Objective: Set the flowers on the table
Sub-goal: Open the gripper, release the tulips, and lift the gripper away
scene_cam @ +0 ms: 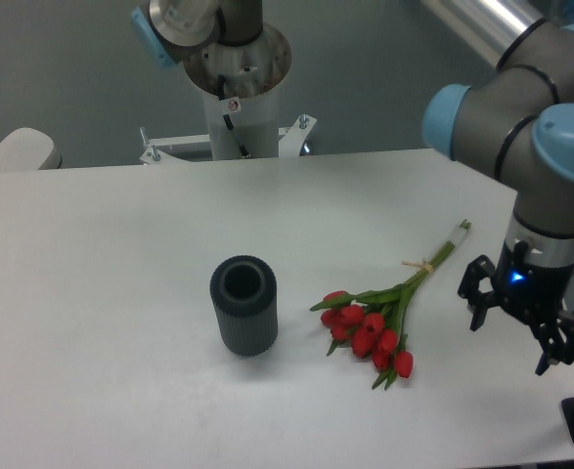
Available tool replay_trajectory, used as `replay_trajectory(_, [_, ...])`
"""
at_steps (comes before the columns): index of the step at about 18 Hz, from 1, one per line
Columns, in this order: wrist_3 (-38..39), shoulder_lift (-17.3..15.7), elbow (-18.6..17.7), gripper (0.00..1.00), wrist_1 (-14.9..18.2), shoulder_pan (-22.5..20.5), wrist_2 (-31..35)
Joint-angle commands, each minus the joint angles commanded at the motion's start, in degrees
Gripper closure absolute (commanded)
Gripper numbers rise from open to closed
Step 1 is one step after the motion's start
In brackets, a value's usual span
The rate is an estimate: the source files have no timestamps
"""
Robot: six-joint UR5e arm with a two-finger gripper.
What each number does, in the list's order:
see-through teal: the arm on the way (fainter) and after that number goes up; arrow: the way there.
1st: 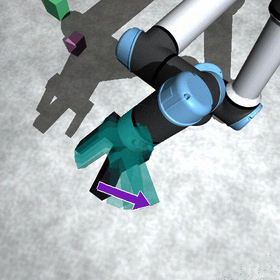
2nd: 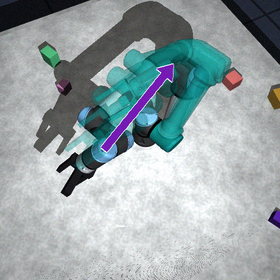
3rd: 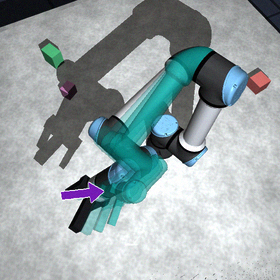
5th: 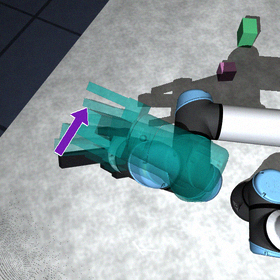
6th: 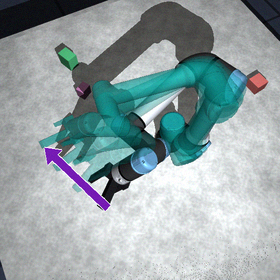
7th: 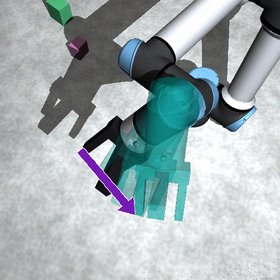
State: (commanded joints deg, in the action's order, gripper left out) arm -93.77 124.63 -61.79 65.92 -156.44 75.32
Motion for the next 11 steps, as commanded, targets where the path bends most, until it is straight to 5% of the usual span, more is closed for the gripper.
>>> replay_trajectory(11, [-0.27,-0.35,-0.88,0.0,-0.26,0.09,0.53])
